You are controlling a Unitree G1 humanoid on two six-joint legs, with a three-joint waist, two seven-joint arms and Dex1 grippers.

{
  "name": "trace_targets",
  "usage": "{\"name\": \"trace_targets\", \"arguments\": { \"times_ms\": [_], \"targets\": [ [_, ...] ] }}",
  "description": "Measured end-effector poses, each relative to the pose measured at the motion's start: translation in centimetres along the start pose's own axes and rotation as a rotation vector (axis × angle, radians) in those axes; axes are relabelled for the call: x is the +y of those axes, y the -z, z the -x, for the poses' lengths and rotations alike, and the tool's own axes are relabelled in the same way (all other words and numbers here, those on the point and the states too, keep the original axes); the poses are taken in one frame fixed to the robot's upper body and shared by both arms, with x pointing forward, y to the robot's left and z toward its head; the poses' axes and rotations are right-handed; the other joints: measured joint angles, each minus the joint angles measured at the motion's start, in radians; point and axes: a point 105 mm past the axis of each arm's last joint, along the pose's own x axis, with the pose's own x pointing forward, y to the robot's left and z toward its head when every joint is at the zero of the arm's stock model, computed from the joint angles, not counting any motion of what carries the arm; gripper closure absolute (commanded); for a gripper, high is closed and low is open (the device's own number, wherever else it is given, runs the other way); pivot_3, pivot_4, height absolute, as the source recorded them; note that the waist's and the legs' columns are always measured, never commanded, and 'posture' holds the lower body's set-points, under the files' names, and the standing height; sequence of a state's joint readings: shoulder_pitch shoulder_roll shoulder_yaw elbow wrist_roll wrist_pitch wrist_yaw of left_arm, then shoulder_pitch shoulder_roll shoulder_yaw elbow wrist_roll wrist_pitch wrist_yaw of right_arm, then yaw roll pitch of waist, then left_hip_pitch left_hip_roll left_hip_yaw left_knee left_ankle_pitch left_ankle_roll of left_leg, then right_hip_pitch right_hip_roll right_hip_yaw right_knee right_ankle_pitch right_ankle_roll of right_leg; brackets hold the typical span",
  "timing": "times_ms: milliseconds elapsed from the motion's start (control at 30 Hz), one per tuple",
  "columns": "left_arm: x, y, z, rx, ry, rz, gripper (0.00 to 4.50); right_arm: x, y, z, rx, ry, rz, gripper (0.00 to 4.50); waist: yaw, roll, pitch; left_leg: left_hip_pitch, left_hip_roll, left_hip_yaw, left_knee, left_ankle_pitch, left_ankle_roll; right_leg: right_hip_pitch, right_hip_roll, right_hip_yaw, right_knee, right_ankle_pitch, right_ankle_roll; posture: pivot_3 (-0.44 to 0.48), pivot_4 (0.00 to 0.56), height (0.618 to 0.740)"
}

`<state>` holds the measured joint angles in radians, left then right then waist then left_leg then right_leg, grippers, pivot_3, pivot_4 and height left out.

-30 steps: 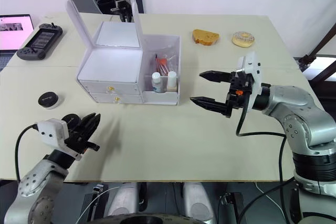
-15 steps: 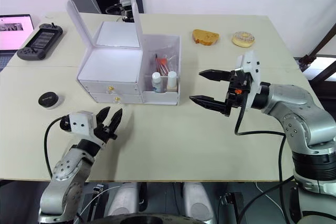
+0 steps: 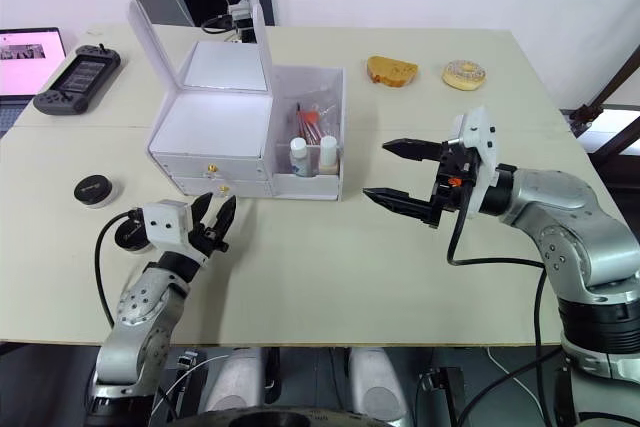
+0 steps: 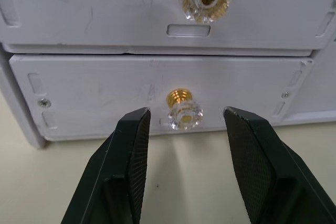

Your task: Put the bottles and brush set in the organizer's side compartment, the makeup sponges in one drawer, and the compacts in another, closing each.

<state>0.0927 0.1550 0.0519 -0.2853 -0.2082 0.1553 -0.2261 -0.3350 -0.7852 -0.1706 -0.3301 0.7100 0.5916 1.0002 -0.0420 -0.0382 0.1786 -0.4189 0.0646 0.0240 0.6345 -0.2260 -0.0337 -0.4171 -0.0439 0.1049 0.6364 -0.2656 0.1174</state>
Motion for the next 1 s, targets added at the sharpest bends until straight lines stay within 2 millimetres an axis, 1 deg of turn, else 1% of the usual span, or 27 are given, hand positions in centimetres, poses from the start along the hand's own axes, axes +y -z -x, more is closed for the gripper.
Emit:
{"name": "trace_targets", "arguments": {
  "times_ms": [267,300,367,433,467,667,767,900,1000],
  "targets": [
    [-0.5,0.1,-0.4,-0.013,0.019,0.009,2.16,0.2,0.2,0.0,0.004,0.001,-0.003,0.0,0.001,0.0,0.0,0.0,0.0,0.0,0.0,0.0,0.0,0.0,0.0,0.0,0.0,0.0,0.0,0.0,0.15,0.74],
    [-0.5,0.1,-0.4,-0.017,0.02,0.009,2.4,0.2,0.1,0.0,0.003,0.0,-0.001,0.0,0.001,0.0,0.0,0.0,0.0,0.0,0.0,0.0,0.0,0.0,0.0,0.0,0.0,0.0,0.0,0.0,0.15,0.74],
    [-0.6,-0.1,-0.5,-0.025,0.02,0.013,3.04,0.3,0.1,0.0,0.003,-0.001,0.004,0.0,0.001,0.0,0.0,0.0,0.0,0.0,0.0,0.0,0.0,0.0,0.0,0.0,0.0,0.0,0.0,0.0,0.15,0.74],
    [-0.4,0.0,-0.5,-0.024,0.012,0.015,4.09,0.3,0.1,0.0,0.003,0.001,0.004,0.0,0.001,0.0,0.0,0.0,0.0,0.0,0.0,0.0,0.0,0.0,0.0,0.0,0.0,0.0,0.0,0.0,0.15,0.74],
    [-0.4,0.0,-0.5,-0.025,0.011,0.017,4.22,0.3,0.1,0.0,0.004,0.002,0.002,0.0,0.002,0.0,0.0,0.0,0.0,0.0,0.0,0.0,0.0,0.0,0.0,0.0,0.0,0.0,0.0,0.0,0.15,0.74],
    [-0.4,0.0,-0.4,-0.025,0.008,0.022,4.22,0.3,0.2,0.0,0.005,0.002,0.001,0.0,0.003,0.0,0.0,0.0,0.0,0.0,0.0,0.0,0.0,0.001,0.0,0.0,0.0,0.0,0.0,0.0,0.15,0.74],
    [-0.4,0.1,0.0,-0.021,0.014,0.023,4.22,0.3,0.2,-0.1,0.006,0.0,0.001,0.0,0.001,0.0,0.0,0.0,0.0,0.0,0.0,0.0,0.0,0.001,0.0,0.0,0.0,0.0,0.0,0.0,0.15,0.74],
    [-0.9,0.3,2.3,0.012,0.072,0.02,4.22,0.4,0.1,-0.2,0.007,-0.012,0.004,0.0,0.0,0.0,0.0,0.0,0.0,0.0,-0.001,0.0,0.0,0.0,0.0,0.0,0.0,-0.001,-0.001,0.0,0.15,0.74],
    [-0.7,0.3,3.4,0.035,0.098,0.015,4.22,0.5,-0.1,-0.6,0.006,-0.029,0.011,0.0,0.005,0.0,0.0,0.0,0.0,0.0,0.0,0.0,0.0,0.001,0.0,0.0,0.0,-0.001,-0.001,0.0,0.15,0.74]
  ]
}}
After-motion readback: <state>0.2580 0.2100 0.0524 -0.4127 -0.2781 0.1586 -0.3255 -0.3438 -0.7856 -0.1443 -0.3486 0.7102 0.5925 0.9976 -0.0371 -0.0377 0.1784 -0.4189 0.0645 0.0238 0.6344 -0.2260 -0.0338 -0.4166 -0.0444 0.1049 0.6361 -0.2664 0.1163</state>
